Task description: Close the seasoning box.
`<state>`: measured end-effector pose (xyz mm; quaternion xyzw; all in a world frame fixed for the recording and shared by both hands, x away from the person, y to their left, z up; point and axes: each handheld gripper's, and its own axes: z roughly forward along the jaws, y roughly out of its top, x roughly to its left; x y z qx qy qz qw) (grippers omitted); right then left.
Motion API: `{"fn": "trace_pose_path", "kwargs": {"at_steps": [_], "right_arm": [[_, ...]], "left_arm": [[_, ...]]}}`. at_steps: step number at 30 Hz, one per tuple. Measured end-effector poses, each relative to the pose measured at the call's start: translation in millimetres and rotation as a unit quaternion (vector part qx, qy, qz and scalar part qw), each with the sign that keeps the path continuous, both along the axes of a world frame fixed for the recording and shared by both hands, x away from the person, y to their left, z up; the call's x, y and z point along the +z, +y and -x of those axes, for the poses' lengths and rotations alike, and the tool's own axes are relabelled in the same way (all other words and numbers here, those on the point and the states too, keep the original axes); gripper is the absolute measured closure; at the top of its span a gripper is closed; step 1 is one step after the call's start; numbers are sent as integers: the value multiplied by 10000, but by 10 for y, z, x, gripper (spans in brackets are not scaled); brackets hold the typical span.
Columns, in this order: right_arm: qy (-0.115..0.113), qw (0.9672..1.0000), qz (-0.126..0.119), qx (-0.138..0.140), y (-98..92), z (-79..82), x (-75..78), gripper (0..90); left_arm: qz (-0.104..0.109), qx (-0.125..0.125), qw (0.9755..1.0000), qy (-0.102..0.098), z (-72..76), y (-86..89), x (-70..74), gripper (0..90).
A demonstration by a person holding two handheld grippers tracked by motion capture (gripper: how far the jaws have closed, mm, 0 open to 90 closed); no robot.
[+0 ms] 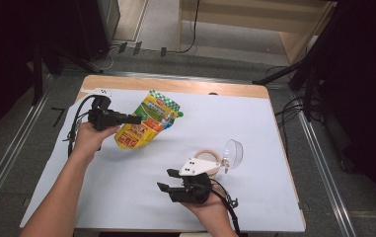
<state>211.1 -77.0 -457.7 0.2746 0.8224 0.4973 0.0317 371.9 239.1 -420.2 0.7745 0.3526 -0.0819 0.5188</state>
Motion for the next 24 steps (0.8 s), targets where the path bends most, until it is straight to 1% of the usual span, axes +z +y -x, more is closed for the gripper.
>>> {"fn": "trace_pose_path", "kwargs": {"at_steps": [5, 10, 13, 16, 18, 21, 24], "right_arm": [[-44, 10000, 13, 29, -2, -12, 17, 492], [-85, 10000, 7, 1, -18, -20, 37, 492], [-104, 9999, 7, -15, -21, -19, 47, 493], [-103, 9999, 33, -7, -18, -33, 39, 493], [-83, 9999, 61, -6, -12, -36, 30, 493], [-74, 10000, 45, 23, 4, -38, 22, 493], [-46, 10000, 37, 55, 28, -42, 9, 493]], "left_arm": [[-64, 43, 10000, -17, 84, 54, 6, 900], [-145, 186, 9997, -18, 152, 155, 3, 900], [-168, 253, 9995, 39, 208, 219, -8, 900], [-244, 299, 9993, 7, 270, 272, -12, 900], [-282, 280, 9992, -26, 316, 298, -18, 900], [-387, 279, 9988, -77, 385, 330, -17, 898], [-476, 308, 9984, -82, 465, 381, -31, 897]]}}
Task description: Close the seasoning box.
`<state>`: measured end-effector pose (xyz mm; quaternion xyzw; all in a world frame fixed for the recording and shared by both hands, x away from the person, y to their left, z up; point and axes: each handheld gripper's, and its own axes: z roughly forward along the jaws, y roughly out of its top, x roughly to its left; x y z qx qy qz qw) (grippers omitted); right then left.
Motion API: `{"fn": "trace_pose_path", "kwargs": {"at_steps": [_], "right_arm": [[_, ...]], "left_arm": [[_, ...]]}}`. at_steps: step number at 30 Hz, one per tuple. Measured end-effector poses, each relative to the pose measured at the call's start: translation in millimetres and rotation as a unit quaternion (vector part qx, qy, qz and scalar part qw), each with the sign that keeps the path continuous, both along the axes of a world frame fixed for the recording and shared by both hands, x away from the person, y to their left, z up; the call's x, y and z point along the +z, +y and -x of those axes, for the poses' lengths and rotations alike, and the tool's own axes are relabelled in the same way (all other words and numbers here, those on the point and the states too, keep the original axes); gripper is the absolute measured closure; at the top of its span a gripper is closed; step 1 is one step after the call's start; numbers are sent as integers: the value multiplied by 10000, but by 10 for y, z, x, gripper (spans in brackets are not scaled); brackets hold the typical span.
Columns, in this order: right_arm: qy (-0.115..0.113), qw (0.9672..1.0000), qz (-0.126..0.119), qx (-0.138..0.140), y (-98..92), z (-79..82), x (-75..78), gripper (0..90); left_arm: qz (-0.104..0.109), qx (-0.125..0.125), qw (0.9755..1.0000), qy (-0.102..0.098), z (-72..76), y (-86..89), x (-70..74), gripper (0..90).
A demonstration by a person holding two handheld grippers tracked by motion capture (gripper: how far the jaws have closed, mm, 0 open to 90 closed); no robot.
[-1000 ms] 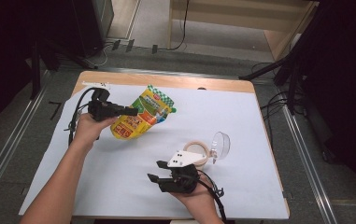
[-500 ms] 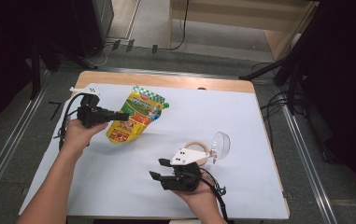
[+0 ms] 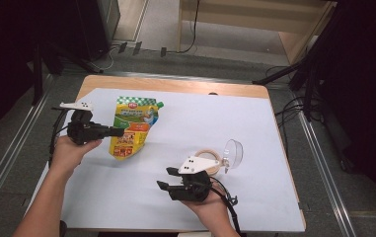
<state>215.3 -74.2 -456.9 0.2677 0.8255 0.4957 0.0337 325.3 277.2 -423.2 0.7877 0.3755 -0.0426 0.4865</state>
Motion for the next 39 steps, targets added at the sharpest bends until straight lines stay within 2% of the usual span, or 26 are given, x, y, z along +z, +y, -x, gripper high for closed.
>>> {"fn": "trace_pose_path", "kwargs": {"at_steps": [4, 8, 12, 15, 17, 19, 22, 28, 33, 36, 37, 39], "right_arm": [[21, 10000, 29, 16, 5, -5, -11, 493], [31, 10000, 20, 12, 8, -17, -16, 494], [15, 10000, 34, 43, 21, -17, -16, 495], [21, 10000, 43, 39, 22, -22, -19, 494], [35, 10000, 36, 33, 21, -27, -23, 494], [35, 10000, 39, 56, 23, -26, -26, 495], [24, 10000, 48, 68, 30, -26, -25, 495], [-5, 10000, 72, 43, 15, -37, -13, 495], [78, 9998, 147, 50, 1, -58, 1, 504], [38, 9998, 216, 35, -7, -56, 15, 505], [33, 9997, 235, 22, -14, -53, 15, 505], [68, 9996, 280, 3, -25, -42, 14, 505]], "left_arm": [[-97, -68, 9999, -23, 99, 52, -32, 895], [-92, -87, 9999, 27, 141, 64, -49, 889], [34, -122, 9999, 96, 148, 98, -59, 842], [166, -167, 9997, -26, 176, 110, -18, 802], [105, -176, 9997, -122, 200, 105, 4, 790], [201, -189, 9995, -138, 209, 113, 20, 755], [392, -224, 9987, -231, 225, 122, 75, 708], [285, -149, 9993, -196, 232, 93, 172, 690], [322, -93, 9991, -265, 247, 69, 367, 637], [200, -42, 9992, -337, 248, 51, 474, 590], [159, -10, 9993, -346, 242, 49, 497, 587], [208, 33, 9994, -289, 228, 53, 538, 587]]}}
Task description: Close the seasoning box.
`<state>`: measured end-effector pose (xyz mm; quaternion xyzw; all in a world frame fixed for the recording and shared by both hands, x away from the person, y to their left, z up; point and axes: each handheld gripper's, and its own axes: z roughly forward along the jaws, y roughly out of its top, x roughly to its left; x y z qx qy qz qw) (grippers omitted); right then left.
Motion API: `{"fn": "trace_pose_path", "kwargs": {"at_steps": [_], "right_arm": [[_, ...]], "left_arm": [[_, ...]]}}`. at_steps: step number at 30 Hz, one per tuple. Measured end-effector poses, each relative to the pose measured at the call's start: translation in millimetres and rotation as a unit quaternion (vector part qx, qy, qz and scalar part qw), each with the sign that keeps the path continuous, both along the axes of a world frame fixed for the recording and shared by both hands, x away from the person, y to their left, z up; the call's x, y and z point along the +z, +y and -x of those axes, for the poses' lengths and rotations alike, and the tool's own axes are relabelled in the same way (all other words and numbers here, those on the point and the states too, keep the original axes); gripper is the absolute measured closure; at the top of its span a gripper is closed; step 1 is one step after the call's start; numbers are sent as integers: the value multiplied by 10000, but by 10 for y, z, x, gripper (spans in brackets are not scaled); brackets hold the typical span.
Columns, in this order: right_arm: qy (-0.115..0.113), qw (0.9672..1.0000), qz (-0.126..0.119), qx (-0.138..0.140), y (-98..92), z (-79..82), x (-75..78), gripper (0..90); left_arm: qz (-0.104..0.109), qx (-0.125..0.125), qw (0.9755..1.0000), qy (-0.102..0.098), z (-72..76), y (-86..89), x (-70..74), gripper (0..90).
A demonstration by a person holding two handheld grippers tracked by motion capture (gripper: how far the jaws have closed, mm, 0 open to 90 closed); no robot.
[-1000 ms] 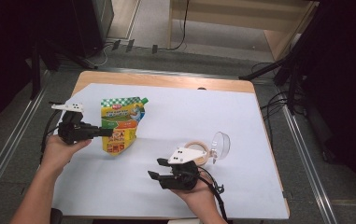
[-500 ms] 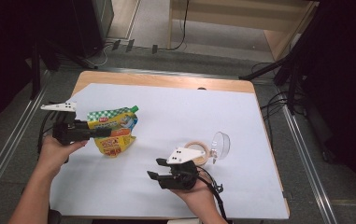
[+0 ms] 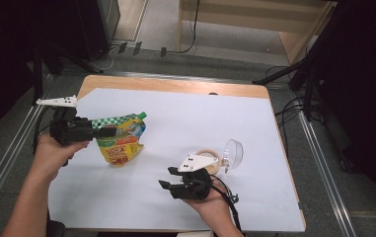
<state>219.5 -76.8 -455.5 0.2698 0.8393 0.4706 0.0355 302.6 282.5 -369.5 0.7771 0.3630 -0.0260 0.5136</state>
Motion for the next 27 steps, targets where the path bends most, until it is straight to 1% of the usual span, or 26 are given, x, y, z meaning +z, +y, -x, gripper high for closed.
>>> {"fn": "trace_pose_path", "kwargs": {"at_steps": [1, 2, 3, 6, 8, 10, 14, 17, 19, 20, 21, 23, 26, 27], "right_arm": [[-7, 10000, 9, 6, -4, 2, -2, 505], [9, 10000, 17, -3, -5, 6, -2, 505], [12, 10000, 17, 4, -5, 8, -3, 504], [-5, 10000, 52, 42, -1, 11, -9, 504], [1, 10000, 73, 48, 5, 7, -12, 504], [18, 10000, 63, 61, 9, -1, -12, 503], [9, 9999, 99, 73, 23, -7, -23, 503], [29, 9999, 114, 94, 30, -3, -25, 503], [53, 9999, 124, 88, 26, -2, -25, 504], [49, 9999, 123, 95, 23, -4, -25, 504], [48, 9999, 121, 93, 21, -5, -23, 505], [61, 9999, 109, 94, 14, -8, -14, 511], [79, 9999, 94, 93, -8, -13, 5, 519], [100, 9999, 86, 74, -17, -12, 13, 522]], "left_arm": [[47, -5, 10000, 35, -3, -1, 26, 582], [58, 9, 10000, 22, -1, -3, 54, 577], [50, 12, 10000, 28, 0, -6, 83, 575], [-19, -5, 10000, -51, 4, -16, 155, 561], [-63, 24, 10000, -33, 1, -19, 185, 544], [-56, 55, 10000, -11, -8, -16, 211, 538], [-101, 56, 9999, -50, -51, -19, 277, 533], [-60, 69, 9999, -70, -90, -20, 335, 532], [-81, 50, 9999, -110, -110, -21, 371, 517], [-107, 80, 9998, -172, -116, -15, 387, 513], [-70, 159, 9996, -225, -123, 0, 402, 510], [2, 221, 9995, -241, -147, 30, 416, 511], [-148, 353, 9989, -287, -199, 73, 422, 511], [-137, 402, 9987, -272, -227, 103, 415, 511]]}}
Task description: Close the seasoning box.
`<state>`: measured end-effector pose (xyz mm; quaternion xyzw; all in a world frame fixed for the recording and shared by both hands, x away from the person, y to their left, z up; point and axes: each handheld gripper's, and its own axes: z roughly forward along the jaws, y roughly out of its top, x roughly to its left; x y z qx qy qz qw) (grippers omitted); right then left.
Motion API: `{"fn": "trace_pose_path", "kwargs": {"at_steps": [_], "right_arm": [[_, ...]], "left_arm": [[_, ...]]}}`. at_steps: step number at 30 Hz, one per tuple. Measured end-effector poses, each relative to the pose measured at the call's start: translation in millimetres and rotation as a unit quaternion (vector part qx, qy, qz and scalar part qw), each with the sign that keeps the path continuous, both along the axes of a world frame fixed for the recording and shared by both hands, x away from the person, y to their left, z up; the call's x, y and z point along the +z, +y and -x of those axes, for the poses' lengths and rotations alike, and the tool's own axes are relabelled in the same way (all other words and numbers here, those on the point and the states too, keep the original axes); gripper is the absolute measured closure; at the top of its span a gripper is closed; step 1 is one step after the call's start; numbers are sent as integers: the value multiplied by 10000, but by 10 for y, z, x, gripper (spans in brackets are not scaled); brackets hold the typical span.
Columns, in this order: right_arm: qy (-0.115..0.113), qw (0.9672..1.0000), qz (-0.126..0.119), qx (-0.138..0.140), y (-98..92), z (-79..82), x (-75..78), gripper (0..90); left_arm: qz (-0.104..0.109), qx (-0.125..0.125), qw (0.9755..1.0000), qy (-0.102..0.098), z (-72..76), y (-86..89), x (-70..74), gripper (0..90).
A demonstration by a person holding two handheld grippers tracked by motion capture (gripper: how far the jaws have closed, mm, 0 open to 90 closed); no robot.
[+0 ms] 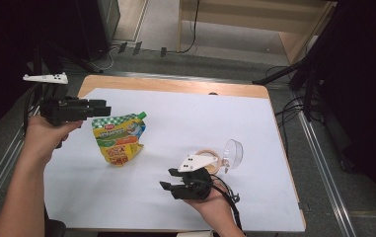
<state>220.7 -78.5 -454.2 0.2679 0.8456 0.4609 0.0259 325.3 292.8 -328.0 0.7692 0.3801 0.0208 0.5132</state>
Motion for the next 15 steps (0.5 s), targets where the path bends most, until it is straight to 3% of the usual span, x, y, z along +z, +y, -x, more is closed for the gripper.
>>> {"fn": "trace_pose_path", "kwargs": {"at_steps": [9, 11, 15], "right_arm": [[20, 9998, -160, -103, -150, -30, 132, 544], [26, 9998, -166, -134, -182, -36, 166, 549], [-54, 9996, -210, -158, -255, -50, 246, 567]], "left_arm": [[-36, 583, 9982, 156, -103, 213, -177, 477], [-142, 580, 9981, 168, -107, 220, -229, 477], [-143, 609, 9978, 238, -136, 231, -317, 467]]}}
